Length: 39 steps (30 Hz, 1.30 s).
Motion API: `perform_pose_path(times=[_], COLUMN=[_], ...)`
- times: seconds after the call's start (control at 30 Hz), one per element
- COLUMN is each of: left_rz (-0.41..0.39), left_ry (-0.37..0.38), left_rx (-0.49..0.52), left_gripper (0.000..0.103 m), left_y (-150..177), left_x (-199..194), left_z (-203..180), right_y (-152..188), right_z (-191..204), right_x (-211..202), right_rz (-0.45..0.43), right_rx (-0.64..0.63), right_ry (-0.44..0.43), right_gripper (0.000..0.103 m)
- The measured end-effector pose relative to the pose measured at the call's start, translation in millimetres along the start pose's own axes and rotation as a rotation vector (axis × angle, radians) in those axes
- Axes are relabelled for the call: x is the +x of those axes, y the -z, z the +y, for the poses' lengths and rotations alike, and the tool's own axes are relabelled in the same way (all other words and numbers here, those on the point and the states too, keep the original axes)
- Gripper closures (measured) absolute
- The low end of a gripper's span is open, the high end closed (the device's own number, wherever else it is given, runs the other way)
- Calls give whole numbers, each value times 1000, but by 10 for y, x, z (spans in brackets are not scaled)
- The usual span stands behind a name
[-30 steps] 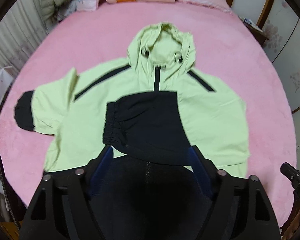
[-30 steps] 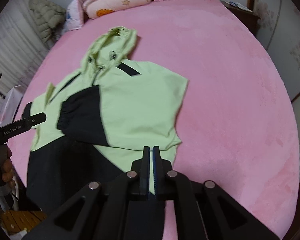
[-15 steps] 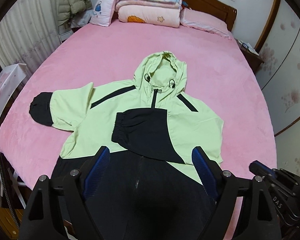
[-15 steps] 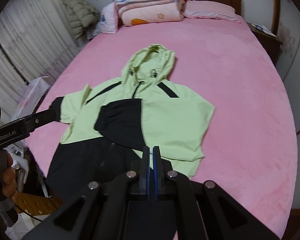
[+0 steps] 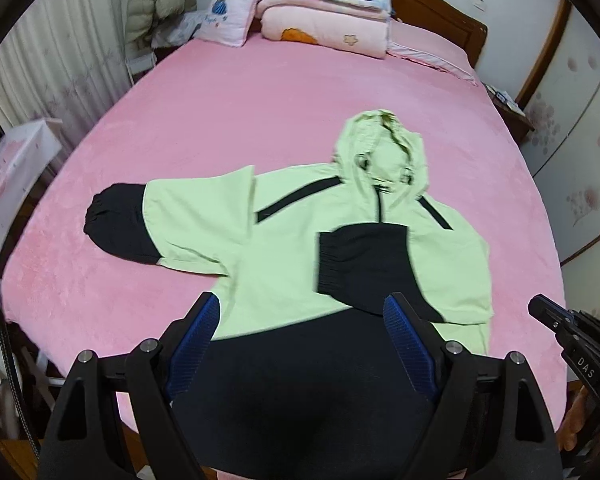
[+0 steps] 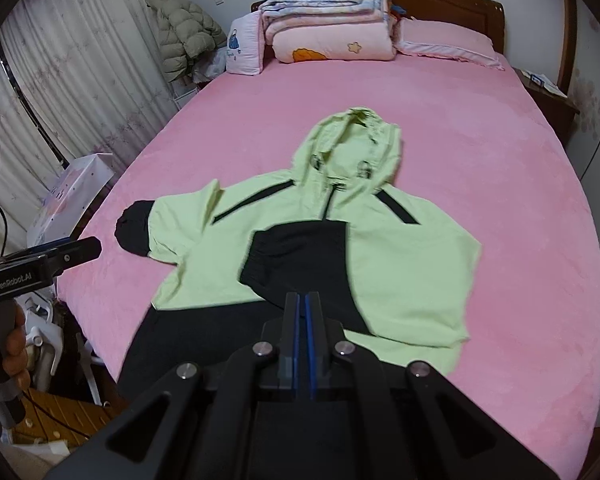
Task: Fold large clothes
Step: 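Release the sleeve and lift the left tool away from the jacket, then grasp the other black sleeve cuff with the left tool and fold it across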
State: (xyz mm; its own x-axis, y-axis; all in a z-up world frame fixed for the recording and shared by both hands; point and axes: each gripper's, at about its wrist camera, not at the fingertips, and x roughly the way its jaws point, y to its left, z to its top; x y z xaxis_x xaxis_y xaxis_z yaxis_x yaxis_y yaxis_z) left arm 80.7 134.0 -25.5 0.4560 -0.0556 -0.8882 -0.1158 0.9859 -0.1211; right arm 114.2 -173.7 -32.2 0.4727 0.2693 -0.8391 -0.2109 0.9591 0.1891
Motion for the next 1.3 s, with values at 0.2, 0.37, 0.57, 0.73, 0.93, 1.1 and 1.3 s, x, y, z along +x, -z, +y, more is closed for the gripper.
perform_pose_path(times=[0.2,0.37,0.57,0.73,0.93,1.1,1.3], left_rz=[35,58,79,89,141,173,148], left_ry=[32,-11,-4,27,65,110,115], left_rx=[12,-64,-290,-428,-620,-680,-656], left_gripper=[20,20,20,20,21,21,29], left_y=[-265,-386,-456,-452,-365,-307,-369], left_x=[357,666,1189,1764,2534,2965,3174], left_z=[1278,2371,3614,4295,4762,4879,4846], right_y=[-216,-433,-689,-855,-905,-868,-824], right_z=[917,1641,2324,2660,2810,2769,2657], right_x=[491,1041,1700,2126,2516,2893,3157], right_rz=[4,60,112,105,125,172,201], right_rx=[127,208,119,64,61,82,126], right_ry=[84,62,68,89,110,148,164], right_gripper=[100,100,100,100,100,100,100])
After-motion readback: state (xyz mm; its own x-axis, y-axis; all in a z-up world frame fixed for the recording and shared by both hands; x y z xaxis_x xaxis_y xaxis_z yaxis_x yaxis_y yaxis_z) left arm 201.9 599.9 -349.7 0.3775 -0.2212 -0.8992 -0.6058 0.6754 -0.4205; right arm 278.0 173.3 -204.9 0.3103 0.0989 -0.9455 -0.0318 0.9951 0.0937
